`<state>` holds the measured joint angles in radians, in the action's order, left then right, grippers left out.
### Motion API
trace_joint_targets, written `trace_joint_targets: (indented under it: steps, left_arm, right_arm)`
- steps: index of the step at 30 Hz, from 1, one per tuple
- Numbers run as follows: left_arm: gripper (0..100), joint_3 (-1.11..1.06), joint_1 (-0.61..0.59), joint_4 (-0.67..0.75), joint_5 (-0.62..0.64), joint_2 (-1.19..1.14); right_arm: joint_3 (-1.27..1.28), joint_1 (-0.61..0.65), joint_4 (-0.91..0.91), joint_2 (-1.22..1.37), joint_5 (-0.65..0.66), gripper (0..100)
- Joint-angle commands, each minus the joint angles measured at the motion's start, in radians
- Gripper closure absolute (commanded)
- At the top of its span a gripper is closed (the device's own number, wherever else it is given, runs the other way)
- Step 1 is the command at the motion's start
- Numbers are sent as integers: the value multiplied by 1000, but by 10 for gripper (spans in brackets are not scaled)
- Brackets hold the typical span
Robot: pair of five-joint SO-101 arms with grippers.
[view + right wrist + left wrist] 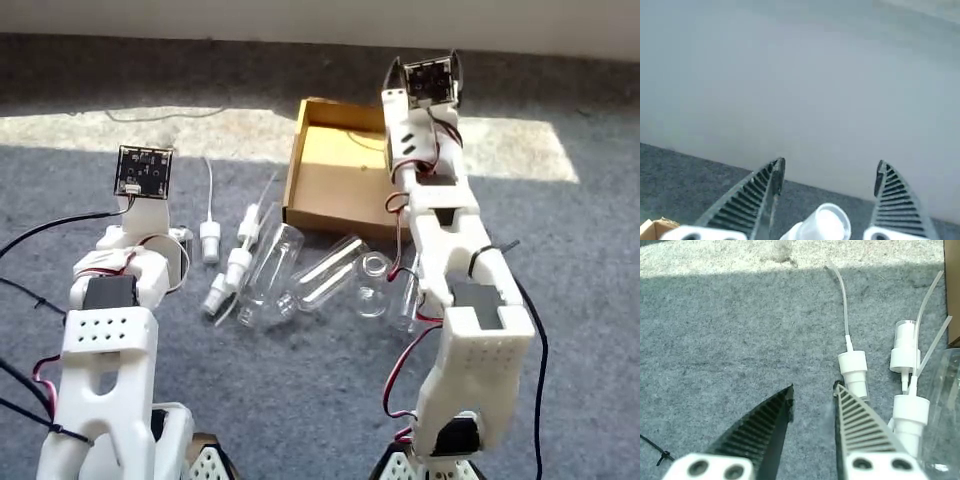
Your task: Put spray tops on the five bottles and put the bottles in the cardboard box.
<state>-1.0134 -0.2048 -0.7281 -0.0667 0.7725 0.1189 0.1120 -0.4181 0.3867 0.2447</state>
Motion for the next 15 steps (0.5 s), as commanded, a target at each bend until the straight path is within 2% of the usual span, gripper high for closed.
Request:
trace_joint_targets:
  steps: [1,6,10,15]
  left_arm:
    - [870,5,-7,18,-5,5]
    - [870,-7,-7,21,-5,8]
    - [870,-7,-7,23,-5,10]
    - [870,-8,-7,23,-5,10]
  right_arm:
    - [-71,-5,88,-147,3,757]
    - [-242,-7,340,-274,2,757]
    - [-351,-7,642,-432,2,757]
    - [-288,1,1070,-670,2,757]
